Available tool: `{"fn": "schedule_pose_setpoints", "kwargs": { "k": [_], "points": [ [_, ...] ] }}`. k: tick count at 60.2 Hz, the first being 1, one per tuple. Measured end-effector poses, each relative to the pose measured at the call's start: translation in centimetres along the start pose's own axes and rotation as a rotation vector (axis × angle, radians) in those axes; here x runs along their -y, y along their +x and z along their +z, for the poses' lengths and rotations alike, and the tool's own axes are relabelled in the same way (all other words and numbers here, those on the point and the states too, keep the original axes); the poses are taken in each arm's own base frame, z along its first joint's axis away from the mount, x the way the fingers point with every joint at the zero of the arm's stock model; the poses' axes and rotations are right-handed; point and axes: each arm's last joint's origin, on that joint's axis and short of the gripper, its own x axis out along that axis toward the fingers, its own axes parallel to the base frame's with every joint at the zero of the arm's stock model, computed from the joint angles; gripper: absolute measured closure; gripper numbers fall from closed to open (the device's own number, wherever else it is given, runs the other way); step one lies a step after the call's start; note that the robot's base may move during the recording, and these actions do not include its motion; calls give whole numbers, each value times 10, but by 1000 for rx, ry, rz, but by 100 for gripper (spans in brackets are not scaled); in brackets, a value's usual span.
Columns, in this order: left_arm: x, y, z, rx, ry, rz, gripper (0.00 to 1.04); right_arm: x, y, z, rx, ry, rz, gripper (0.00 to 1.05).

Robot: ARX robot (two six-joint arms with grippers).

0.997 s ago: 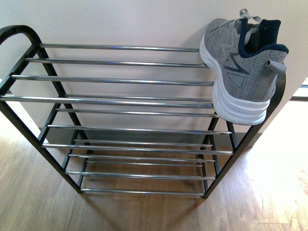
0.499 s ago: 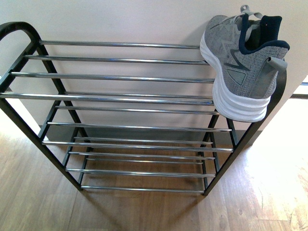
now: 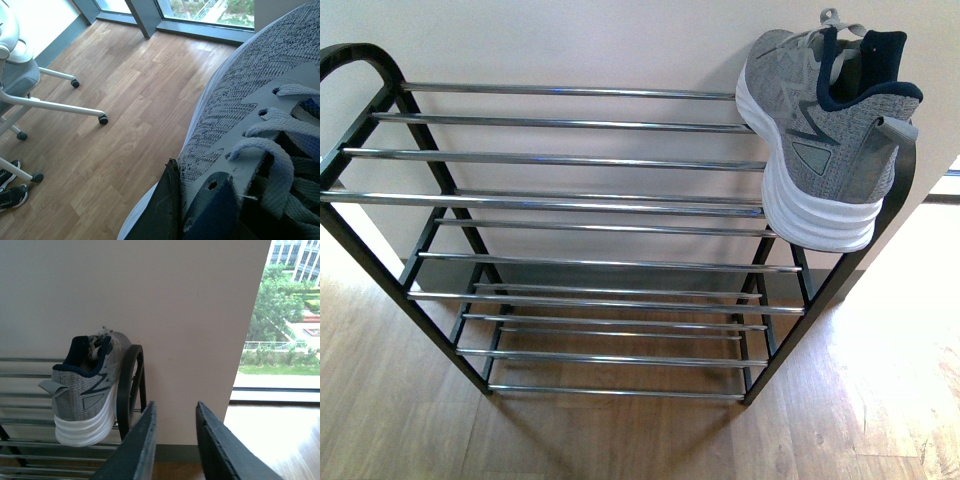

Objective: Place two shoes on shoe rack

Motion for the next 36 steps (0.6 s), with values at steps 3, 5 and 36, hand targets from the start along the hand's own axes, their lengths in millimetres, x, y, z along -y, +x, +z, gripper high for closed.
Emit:
{"fn": "schedule_pose_setpoints", "kwargs": {
  "k": [3,5,36],
  "points": [
    [0,0,0,2,0,1,103,0,0,0,0,0,1,55],
    [0,0,0,-1,0,1,103,0,0,0,0,0,1,50],
    [8,9,15,-31,-402,-103,103,0,0,0,0,0,-5,9]
  ]
}}
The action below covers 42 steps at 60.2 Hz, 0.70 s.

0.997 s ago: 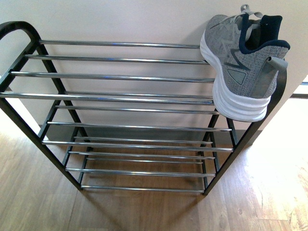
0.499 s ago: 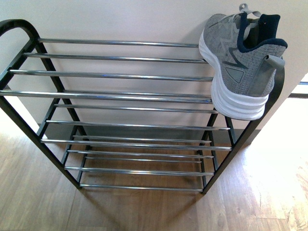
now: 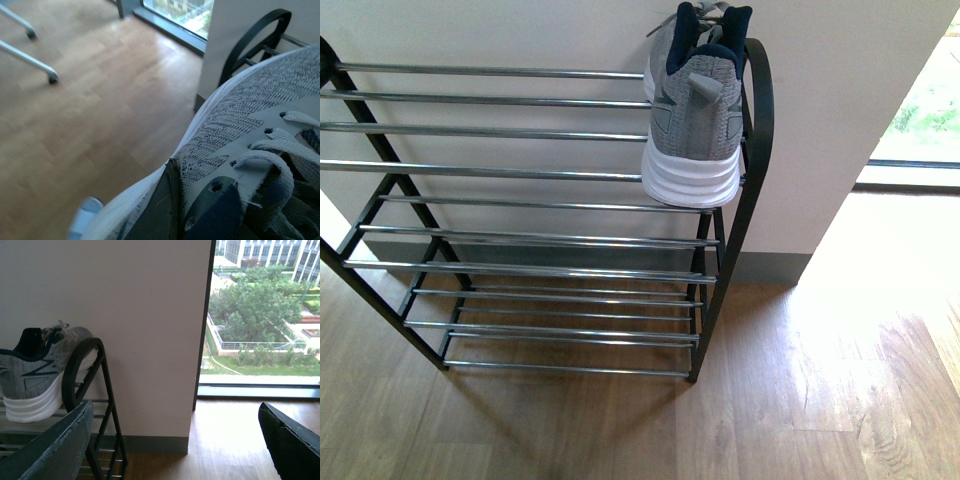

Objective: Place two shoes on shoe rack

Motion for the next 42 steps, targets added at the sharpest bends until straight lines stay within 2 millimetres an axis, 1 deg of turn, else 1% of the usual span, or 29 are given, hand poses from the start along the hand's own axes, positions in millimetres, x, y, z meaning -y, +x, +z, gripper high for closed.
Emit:
{"fn": "schedule_pose_setpoints", "kwargs": {
  "k": [4,10,11,15,19,24,29,36,38,42],
  "points": [
    [11,11,8,-42,-77,-35,103,0,0,0,0,0,2,9],
    [43,28,28,-87,-115,-109,103,0,0,0,0,0,2,9],
    [47,30,30,-88,-107,-117,103,0,0,0,0,0,2,9],
    [79,47,43,-110,-63,-165,103,0,0,0,0,0,3,9],
    [98,58,46,-141,-22,-189,103,0,0,0,0,0,3,9],
    [121,69,47,-190,17,-217,103,0,0,0,0,0,3,9],
    [147,79,43,-245,77,-244,103,0,0,0,0,0,3,9],
    [178,85,36,-310,156,-289,103,0,0,0,0,0,3,9],
    [190,87,33,-315,186,-306,103,0,0,0,0,0,3,9],
    [205,90,30,-328,214,-335,103,0,0,0,0,0,3,9]
  ]
}}
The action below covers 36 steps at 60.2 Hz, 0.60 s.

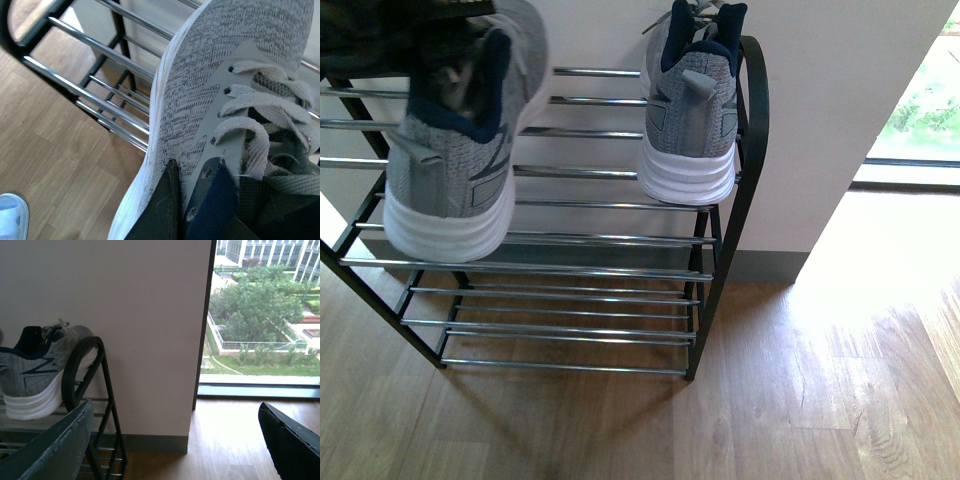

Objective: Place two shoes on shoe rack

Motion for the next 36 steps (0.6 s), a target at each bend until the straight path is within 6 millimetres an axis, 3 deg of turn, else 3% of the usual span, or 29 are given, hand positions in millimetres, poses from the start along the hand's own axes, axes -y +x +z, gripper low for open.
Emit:
{"fn": "schedule_pose_setpoints", "kwargs": {
  "k": [20,36],
  "points": [
    [50,42,13,-57,32,-92,103,0,0,0,0,0,0,9],
    [88,54,19,-67,23,-124,103,0,0,0,0,0,0,9]
  ]
}}
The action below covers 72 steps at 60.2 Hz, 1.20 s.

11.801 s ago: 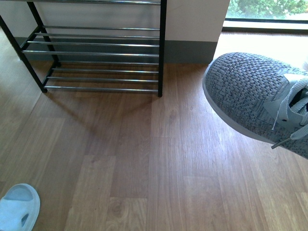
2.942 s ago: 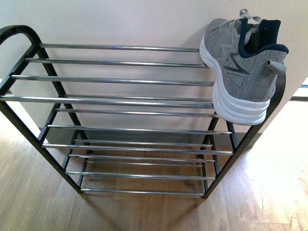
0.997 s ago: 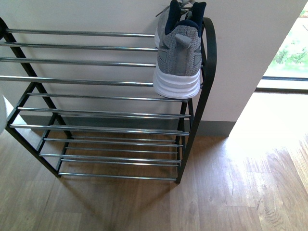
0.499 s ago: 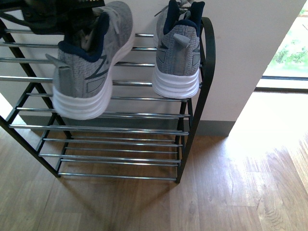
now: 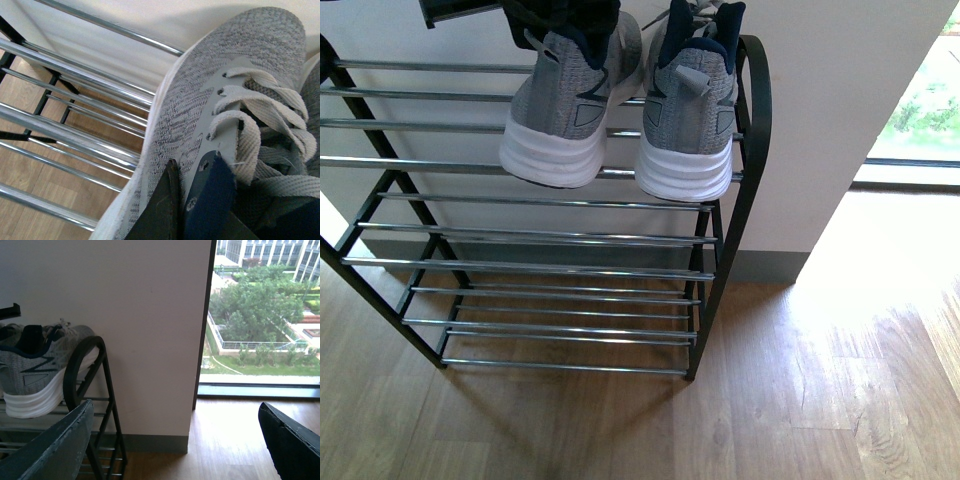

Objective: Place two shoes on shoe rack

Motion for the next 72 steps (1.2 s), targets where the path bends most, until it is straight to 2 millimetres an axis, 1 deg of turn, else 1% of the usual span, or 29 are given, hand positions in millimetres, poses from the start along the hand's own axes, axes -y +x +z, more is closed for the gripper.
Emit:
{"fn": "schedule_pose_setpoints", "kwargs": {
  "k": [5,13,16,20,24,27,33,44,49,52,59,61,62,63,65,67,68,72],
  "points": [
    [7,1,0,4,-9,-13,103,0,0,0,0,0,0,9],
    [9,0,-1,2,-16,-11,103,0,0,0,0,0,0,9],
    [9,1,-1,-9,-24,-24,92,0,0,0,0,0,0,9],
    [8,1,-1,-30,-31,-45,75,0,0,0,0,0,0,9],
    [6,-3,-1,-28,-29,-42,60,0,0,0,0,0,0,9],
    [5,-8,-1,-30,-29,-43,53,0,0,0,0,0,0,9],
    [1,-22,2,-29,-24,-55,37,0,0,0,0,0,0,9],
    [-11,-60,10,-11,-11,-82,8,0,0,0,0,0,0,9],
    [-20,-76,10,37,18,-60,10,0,0,0,0,0,0,9],
    [-26,-83,10,84,43,-29,9,0,0,0,0,0,0,9],
    [-60,-110,6,176,87,68,9,0,0,0,0,0,0,9],
    [-67,-118,8,193,91,79,9,0,0,0,0,0,0,9],
    [-69,-120,9,220,96,61,11,0,0,0,0,0,0,9],
    [-73,-121,10,304,99,-4,16,0,0,0,1,0,2,9],
    [-79,-121,8,385,131,-76,21,0,0,0,0,0,3,9],
    [-91,-122,2,505,151,-131,29,0,0,0,0,0,3,9],
    [-94,-122,0,534,169,-138,30,0,0,0,0,0,3,9],
    [-122,-126,-17,699,210,-178,45,0,0,0,0,0,2,9]
  ]
}}
